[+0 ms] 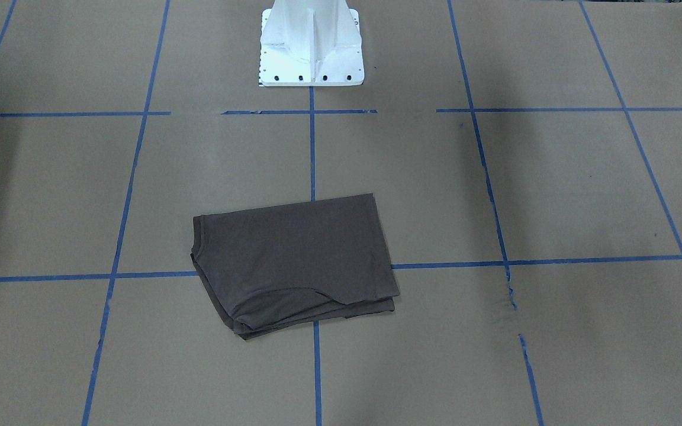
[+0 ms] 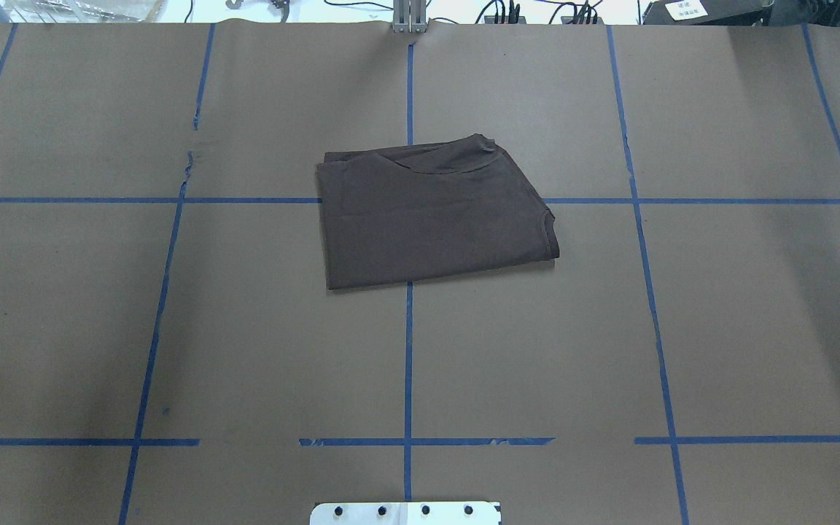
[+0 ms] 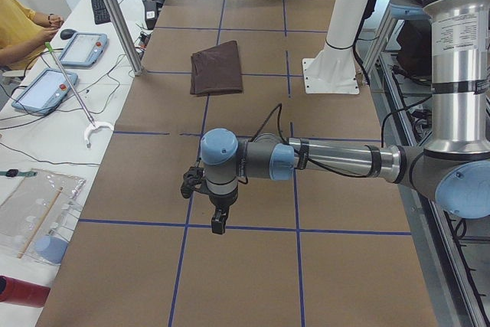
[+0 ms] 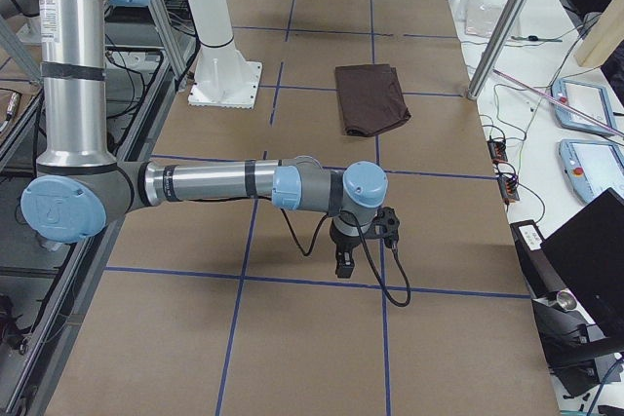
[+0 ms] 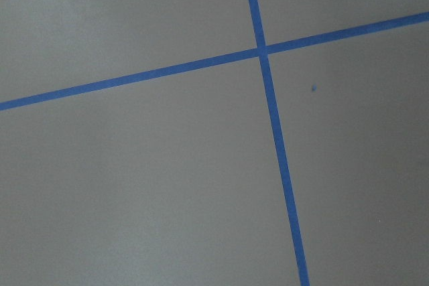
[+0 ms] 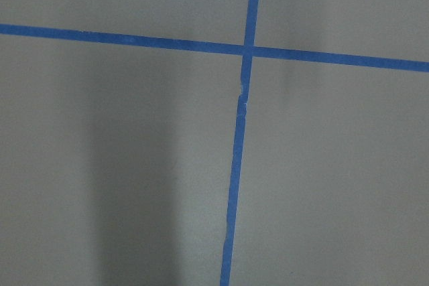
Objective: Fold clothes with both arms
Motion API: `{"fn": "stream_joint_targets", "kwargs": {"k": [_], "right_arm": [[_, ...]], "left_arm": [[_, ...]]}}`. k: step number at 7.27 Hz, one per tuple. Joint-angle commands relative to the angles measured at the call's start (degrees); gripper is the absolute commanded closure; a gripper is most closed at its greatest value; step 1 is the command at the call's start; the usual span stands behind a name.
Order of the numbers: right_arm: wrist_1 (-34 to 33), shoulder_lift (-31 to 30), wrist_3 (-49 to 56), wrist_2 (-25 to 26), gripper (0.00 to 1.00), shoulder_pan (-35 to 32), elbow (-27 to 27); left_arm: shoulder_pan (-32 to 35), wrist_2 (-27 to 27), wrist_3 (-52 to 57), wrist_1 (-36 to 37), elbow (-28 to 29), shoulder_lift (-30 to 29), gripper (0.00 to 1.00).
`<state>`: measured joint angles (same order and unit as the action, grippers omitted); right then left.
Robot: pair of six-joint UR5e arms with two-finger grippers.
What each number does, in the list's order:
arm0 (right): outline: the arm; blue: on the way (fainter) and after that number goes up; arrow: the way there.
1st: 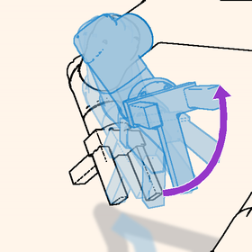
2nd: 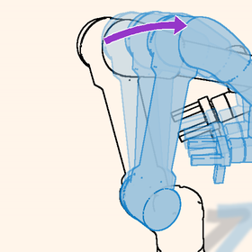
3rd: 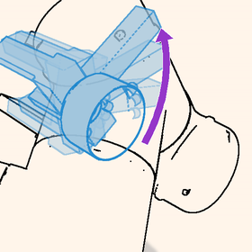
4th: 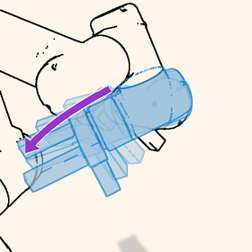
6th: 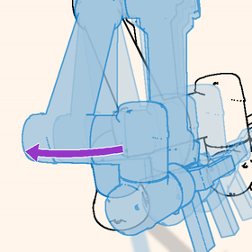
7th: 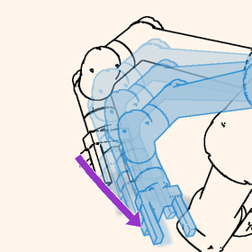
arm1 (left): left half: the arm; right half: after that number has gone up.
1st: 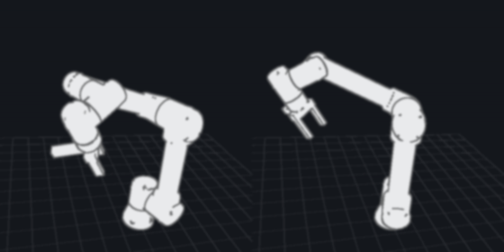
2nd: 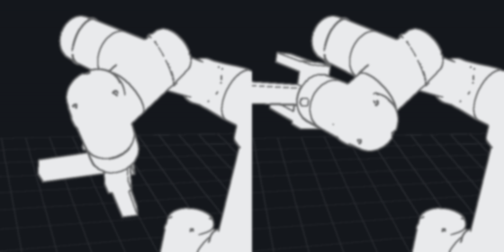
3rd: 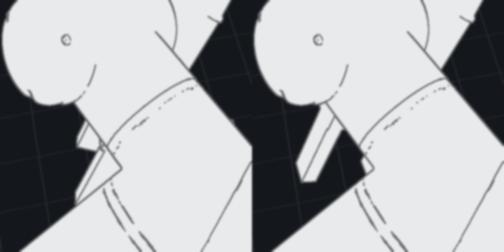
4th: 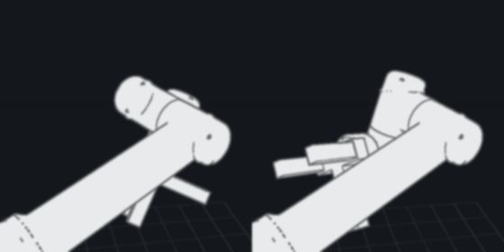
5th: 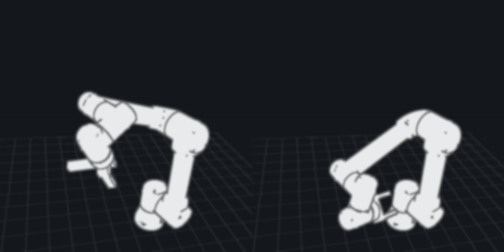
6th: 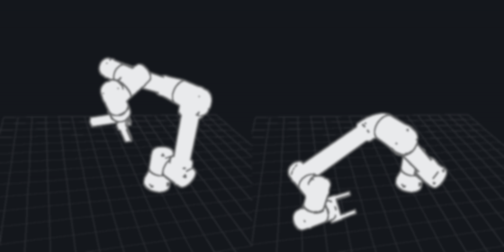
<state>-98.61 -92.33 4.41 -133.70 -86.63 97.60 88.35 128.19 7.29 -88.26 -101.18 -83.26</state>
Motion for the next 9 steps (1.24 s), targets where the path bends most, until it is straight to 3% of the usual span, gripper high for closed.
{"fn": "stream_joint_targets", "kwargs": {"k": [1, 4, 9], "right_arm": [[0.0, 0.0, 0.0, -0.2, 0.00, 0.1, 0.0], [-0.1, -0.7, -0.3, -0.3, 0.00, 0.0, 2.7], [-0.1, -1.2, -0.5, -1.3, 0.00, 0.1, 2.7]], "left_arm": [[-0.1, 0.2, 0.1, -0.1, -0.1, -0.1, 0.00], [-0.1, 0.2, 0.1, -0.5, 0.1, -0.2, 0.00], [-0.2, 0.3, 0.2, -0.6, 0.1, -0.6, 0.00]]}}
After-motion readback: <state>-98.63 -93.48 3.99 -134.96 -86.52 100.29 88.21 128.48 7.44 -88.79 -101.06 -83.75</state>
